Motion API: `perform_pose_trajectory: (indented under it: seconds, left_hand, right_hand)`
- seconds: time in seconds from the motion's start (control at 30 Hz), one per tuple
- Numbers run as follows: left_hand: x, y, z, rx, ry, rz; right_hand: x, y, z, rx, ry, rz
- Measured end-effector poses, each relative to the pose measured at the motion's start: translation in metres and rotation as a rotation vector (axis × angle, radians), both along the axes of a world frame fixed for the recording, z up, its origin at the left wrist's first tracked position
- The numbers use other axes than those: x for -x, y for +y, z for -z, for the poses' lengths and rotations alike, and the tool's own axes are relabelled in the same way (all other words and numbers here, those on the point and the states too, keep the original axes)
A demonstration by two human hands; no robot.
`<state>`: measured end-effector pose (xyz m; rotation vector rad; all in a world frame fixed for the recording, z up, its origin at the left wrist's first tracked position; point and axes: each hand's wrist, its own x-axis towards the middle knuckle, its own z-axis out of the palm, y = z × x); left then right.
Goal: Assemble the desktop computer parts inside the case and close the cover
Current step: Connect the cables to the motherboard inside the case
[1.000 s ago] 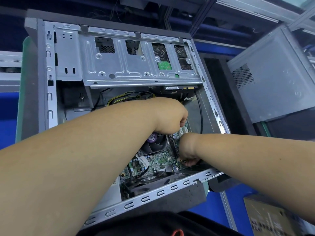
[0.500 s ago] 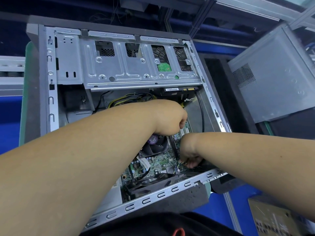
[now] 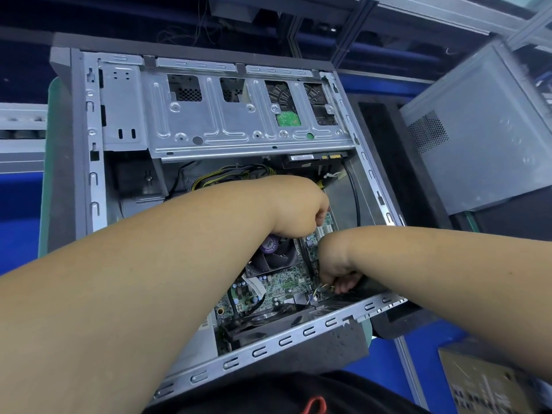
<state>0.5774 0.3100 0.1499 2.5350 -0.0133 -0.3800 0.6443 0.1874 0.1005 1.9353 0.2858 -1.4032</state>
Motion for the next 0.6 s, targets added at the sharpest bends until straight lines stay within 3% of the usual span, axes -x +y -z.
perform_pose_trajectory:
  seconds: [0.2,0.37,0.6]
  left_hand:
    - [-0.001,0.001,0.001,-0.011,-0.008,-0.003]
    - [-0.001,0.001,0.002,0.008,0.008,-0.023]
    - [-0.001,0.001,0.002,0.015,-0.009,-0.015]
  right_hand:
    - [-0.015,0.013,-0.029,-0.333,0.029,0.031]
    - [0.000,0.004,-0.018,-0.234,0.062,0.108]
    - [0.007,-0.001,-0.013,-0.294,0.043,0.281]
